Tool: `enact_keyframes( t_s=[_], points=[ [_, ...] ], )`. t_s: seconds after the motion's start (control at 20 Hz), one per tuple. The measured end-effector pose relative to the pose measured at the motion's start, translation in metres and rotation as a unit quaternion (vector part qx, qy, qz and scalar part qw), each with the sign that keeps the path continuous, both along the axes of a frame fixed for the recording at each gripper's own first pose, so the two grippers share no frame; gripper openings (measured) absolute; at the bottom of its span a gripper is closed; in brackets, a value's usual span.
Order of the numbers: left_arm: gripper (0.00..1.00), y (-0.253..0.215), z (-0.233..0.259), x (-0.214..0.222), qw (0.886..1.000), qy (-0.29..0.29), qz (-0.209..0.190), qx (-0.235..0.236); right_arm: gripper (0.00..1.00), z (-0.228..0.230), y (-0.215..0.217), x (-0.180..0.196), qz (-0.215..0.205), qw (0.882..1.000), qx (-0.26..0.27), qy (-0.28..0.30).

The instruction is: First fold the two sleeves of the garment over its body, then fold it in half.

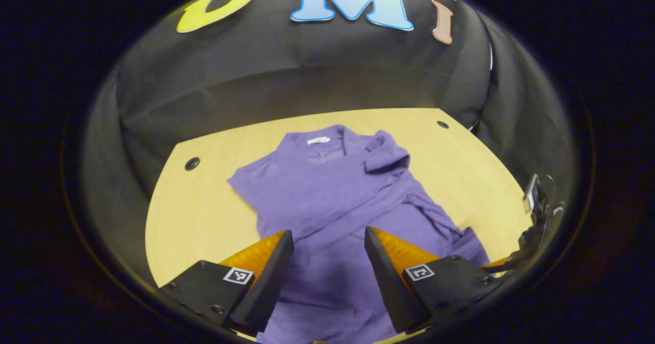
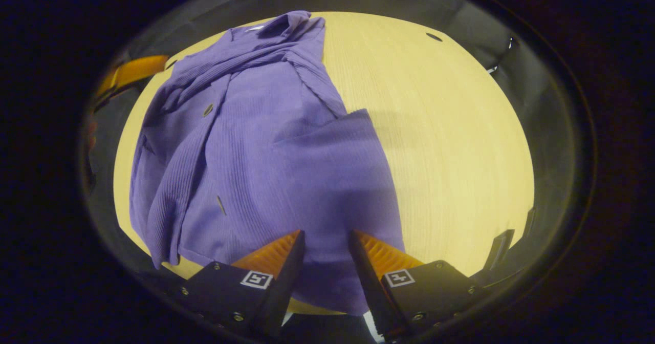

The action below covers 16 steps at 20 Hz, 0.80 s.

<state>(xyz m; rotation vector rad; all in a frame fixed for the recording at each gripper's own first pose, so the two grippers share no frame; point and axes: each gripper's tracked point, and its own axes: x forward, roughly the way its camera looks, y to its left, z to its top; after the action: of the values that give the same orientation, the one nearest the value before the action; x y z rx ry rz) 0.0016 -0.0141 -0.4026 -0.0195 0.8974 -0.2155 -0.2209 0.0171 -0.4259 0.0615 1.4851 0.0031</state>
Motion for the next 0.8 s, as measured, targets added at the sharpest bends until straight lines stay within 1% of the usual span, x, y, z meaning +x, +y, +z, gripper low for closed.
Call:
enact_keyframes(
  t_s=[0.05,0.1,0.15,0.2,0.25,0.3,0.55,0.65,0.8],
  points=[
    [0.92,0.008,-0.004,-0.019,1.0,0.014,0.009,-0.007,0.64,0.0,0.0,0.0,0.0,1.0,0.005,0.008],
    [0.9,0.016,-0.006,-0.039,0.999,0.03,0.017,-0.016,0.65,-0.001,0.002,0.0,0.003,1.0,0.015,0.017],
    [0.92,0.022,-0.008,-0.057,0.999,0.043,0.024,-0.022,0.68,0.001,0.005,0.0,0.003,0.999,0.027,0.026],
    [0.94,0.028,-0.01,-0.074,0.998,0.055,0.029,-0.026,0.73,0.001,0.007,-0.001,0.007,0.999,0.033,0.039],
    [0.92,0.032,-0.015,-0.088,0.997,0.068,0.032,-0.028,0.78,0.001,0.006,0.0,0.012,0.998,0.034,0.046],
    [0.94,0.036,-0.018,-0.102,0.996,0.079,0.033,-0.03,0.78,0.002,0.006,0.001,0.018,0.998,0.031,0.053],
    [0.91,0.041,-0.032,-0.151,0.99,0.135,0.03,-0.032,0.81,0.0,0.008,0.003,0.059,0.996,0.007,0.073],
    [0.92,0.041,-0.042,-0.164,0.986,0.159,0.031,-0.027,0.8,-0.001,0.008,0.007,0.064,0.995,0.0,0.077],
    [0.93,0.04,-0.056,-0.176,0.983,0.181,0.03,-0.019,0.78,-0.001,0.008,0.008,0.056,0.994,0.003,0.092]
  ],
)
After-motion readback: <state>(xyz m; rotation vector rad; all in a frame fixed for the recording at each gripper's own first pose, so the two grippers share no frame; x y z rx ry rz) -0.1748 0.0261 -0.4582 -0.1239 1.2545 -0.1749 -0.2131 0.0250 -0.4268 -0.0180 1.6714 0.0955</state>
